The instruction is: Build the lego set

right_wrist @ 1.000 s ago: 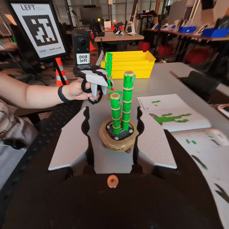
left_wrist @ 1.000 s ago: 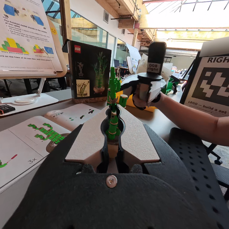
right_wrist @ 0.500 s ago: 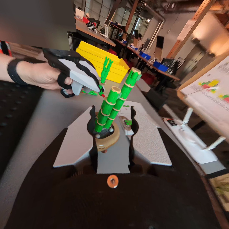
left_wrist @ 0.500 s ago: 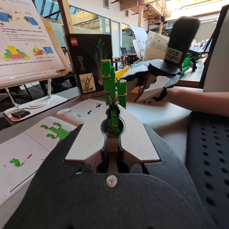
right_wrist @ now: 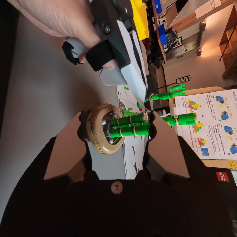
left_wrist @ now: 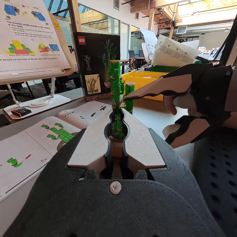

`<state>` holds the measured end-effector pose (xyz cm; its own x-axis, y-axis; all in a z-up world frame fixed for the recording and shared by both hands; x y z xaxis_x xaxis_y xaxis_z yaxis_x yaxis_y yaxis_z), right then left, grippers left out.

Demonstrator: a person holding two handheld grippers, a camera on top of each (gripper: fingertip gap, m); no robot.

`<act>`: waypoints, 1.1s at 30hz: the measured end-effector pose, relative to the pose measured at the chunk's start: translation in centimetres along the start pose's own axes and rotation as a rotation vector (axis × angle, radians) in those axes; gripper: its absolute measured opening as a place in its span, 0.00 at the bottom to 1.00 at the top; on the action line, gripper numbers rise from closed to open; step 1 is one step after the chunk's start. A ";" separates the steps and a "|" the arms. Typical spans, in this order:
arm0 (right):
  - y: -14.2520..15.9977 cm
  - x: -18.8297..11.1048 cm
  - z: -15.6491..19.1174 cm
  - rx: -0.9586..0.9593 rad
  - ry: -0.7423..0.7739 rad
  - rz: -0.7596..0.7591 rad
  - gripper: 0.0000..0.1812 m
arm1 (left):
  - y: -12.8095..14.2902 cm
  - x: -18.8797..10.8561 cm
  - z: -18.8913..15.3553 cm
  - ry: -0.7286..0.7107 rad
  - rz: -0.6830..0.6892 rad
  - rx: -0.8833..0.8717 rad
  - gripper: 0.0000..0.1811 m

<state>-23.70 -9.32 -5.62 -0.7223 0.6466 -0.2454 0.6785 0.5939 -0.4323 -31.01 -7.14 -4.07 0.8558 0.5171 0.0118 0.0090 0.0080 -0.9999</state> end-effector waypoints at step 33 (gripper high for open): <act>0.5 1.1 1.1 -0.005 -0.018 0.128 0.64 | 0.1 0.3 -0.1 0.013 0.005 0.006 0.03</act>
<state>-24.25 -8.80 -7.04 -0.6323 0.7083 -0.3139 0.7657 0.5097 -0.3924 -30.66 -7.06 -4.12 0.8626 0.5058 0.0064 0.0011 0.0107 -0.9999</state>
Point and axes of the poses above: each gripper's, where its closed fingertips meet, x out along the fingers, y out of its underside, z = x × y across the jaws, the point moved 5 cm from there along -x, back along the fingers, and after that the axes turned 9 degrees about y, right-handed, at the moved point
